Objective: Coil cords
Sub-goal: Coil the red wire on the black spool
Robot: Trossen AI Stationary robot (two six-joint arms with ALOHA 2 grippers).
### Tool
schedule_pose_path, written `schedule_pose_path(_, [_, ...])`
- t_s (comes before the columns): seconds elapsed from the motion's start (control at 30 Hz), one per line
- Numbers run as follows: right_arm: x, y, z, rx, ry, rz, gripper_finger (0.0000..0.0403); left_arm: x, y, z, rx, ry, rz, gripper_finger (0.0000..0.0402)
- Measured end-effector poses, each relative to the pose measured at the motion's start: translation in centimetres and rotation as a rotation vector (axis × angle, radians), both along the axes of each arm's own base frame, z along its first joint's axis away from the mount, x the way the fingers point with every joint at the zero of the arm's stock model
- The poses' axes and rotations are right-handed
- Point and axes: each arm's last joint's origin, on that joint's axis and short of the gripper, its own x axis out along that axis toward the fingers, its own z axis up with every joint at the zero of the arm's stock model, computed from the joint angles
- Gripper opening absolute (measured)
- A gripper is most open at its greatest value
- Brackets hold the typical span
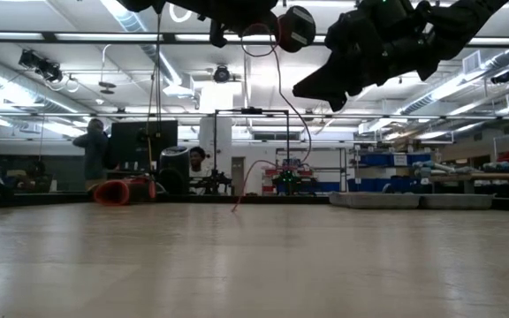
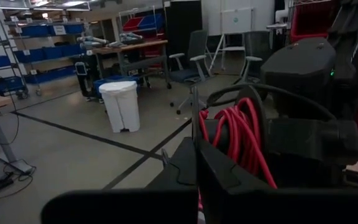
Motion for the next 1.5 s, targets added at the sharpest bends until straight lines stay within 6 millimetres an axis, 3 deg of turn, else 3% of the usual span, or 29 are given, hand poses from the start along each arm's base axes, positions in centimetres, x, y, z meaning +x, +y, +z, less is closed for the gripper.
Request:
schedule_pose_path(0.4, [0.4,0.4,-0.1,0.031,-0.007,-0.001,0.006,0.0,0.0,0.4,0.027,-0.026,0.001,0.0])
schedule_pose_path(0.6, [1.2,-0.8,-2.7,0.036,0.052,-0.006,0.0061,0.0,0.0,0.4,0.04,-0.022,0.003,0.0])
schedule_pose_path(1.2, [1.5,-0.5,-2.7,0.077,0.015,0.086,0.006,0.0,0.0,0.4,0.045,-0.015,0.012,0.0])
schedule_pose_path(1.5, [1.1,-1.8,-3.0,0.069,0.051,0.003,0.0065,0.0,0.0,0.3,0.045,-0.006,0.01,0.0])
